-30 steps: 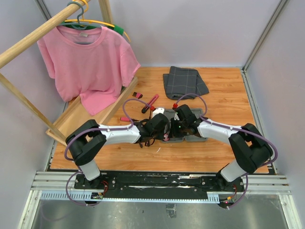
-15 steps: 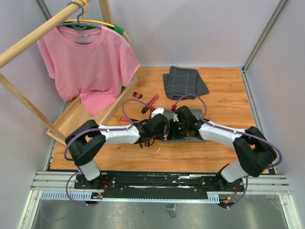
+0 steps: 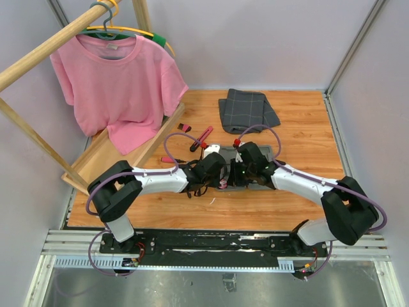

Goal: Sort the tools into containers
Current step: Adjust the engineering item in the storage box.

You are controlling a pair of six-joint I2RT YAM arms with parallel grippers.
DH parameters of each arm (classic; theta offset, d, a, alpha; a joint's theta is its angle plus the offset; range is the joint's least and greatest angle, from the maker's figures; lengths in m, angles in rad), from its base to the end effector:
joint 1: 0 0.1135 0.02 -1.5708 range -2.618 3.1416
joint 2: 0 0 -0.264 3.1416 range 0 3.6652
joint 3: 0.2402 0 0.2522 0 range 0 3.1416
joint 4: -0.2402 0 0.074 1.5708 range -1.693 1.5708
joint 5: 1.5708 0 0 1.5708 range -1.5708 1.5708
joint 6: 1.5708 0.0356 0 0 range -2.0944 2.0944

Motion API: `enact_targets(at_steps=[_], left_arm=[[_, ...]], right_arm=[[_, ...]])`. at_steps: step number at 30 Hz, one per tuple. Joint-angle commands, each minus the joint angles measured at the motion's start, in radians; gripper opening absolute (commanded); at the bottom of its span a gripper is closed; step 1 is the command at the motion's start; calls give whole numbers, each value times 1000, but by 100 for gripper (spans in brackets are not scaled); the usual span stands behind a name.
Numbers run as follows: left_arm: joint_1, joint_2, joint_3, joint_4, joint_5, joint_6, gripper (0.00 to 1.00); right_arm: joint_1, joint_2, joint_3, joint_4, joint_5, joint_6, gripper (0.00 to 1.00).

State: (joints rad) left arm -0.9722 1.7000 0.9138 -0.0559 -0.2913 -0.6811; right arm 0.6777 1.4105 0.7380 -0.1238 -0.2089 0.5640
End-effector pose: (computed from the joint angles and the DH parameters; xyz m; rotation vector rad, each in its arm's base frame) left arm 0.2009 -0.2764 0.1637 0.2160 2.4020 -0.4363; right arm 0.2158 0.1832 0.1907 -0.2496 2.4981 0.8089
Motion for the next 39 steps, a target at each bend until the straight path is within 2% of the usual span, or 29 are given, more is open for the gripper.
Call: enact_targets(at_steps=[1,10,16,22,26,30,36,39], left_arm=[[-6,75,-3,-134,-31,5,0],[-6,113,11,-181,-55,7,1],[-6,20,16,-151,-42,51,1],[1,-68,84,-145,-12,140,20],[59,-119,101,-125,77,169,26],[125,-178,94,-110,132,179,31],[268,-207,74,-106,146,201,33],[297,-181,105,-138,58,243,34]], right_arm=[[14,-10,-36,-22,63,17,9],[5,-57,-53,-24,84,26,10],[3,-143,-63,-21,108,12,14],[0,-250,-82,-45,186,-12,23],[-13,-289,-103,-61,240,-33,33],[-42,-285,-97,-104,277,-58,37],[-56,-292,-97,-136,302,-77,40],[-57,-304,-113,-137,296,-81,41]])
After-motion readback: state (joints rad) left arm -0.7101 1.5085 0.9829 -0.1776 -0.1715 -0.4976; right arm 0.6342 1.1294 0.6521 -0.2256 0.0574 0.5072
